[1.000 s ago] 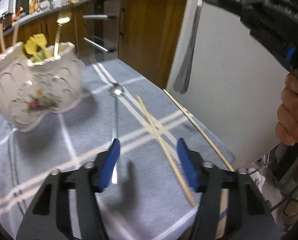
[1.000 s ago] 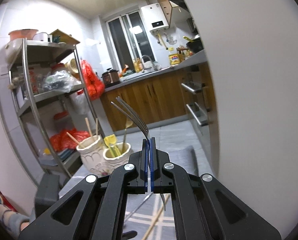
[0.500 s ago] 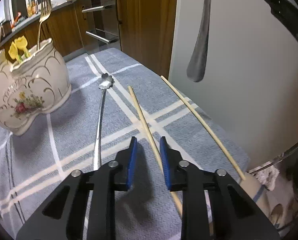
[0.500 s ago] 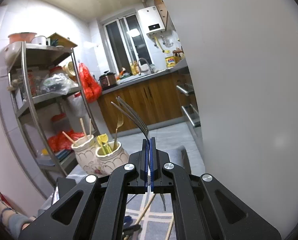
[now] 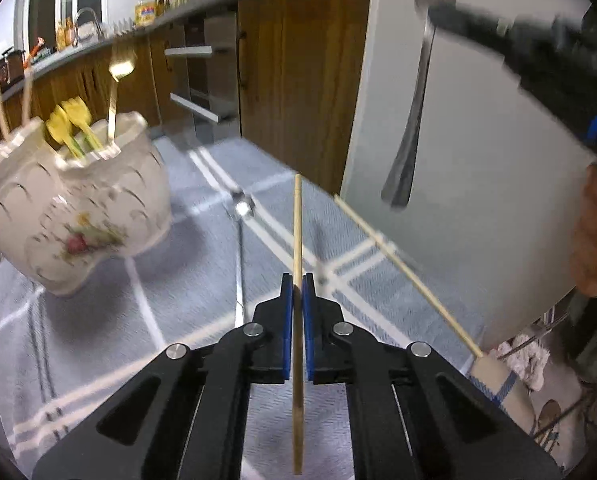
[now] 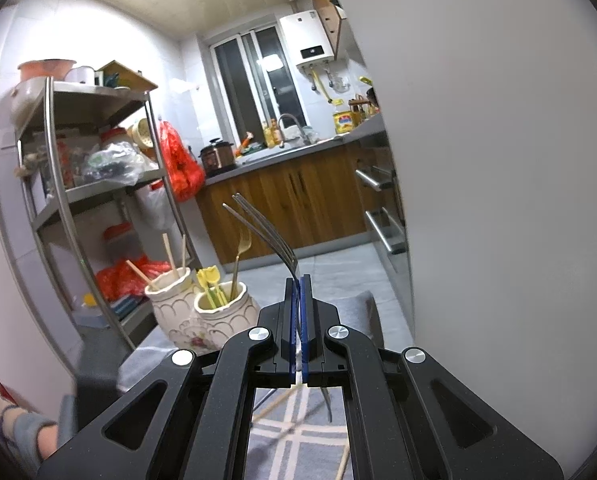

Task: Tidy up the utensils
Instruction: 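Lower fork into smaller pot with right tool while left inserts chopstick into larger pot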

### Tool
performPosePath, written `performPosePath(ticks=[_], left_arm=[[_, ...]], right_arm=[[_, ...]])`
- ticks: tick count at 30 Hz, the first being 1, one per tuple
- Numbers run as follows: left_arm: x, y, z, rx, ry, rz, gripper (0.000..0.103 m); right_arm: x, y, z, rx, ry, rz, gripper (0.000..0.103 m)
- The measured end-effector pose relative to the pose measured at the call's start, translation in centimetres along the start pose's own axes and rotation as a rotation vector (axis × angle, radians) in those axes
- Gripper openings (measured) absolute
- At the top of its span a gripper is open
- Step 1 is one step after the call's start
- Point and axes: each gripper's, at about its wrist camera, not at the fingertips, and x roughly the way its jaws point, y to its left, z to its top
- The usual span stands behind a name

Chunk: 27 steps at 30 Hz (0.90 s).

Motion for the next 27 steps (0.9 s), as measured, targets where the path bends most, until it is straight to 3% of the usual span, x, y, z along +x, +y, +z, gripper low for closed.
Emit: performPosePath(ticks=[8, 17, 21, 27], left_arm=[[-6.0, 4.6, -0.2, -0.019, -0.228, -0.018, 0.004], [-11.2, 12.2, 0.1, -0.117, -0.449, 0.046, 0.004], [-11.5, 16.4, 1.8, -0.209, -0.535, 0.005, 0.004], [-10.4, 21.3, 4.4, -0.325, -0.594, -0.084, 0.004]], right_arm=[[1.8, 2.1, 0.1, -0.027, 0.026, 0.018, 0.002], [5.3, 5.4, 1.6, -0.037, 0.024, 0.09, 0.002], [7.1, 7.0, 2.9, -0.032, -0.001, 0.131, 0.002], [10.2, 8.4, 4.5, -0.012, -0.021, 0.166, 0.002]])
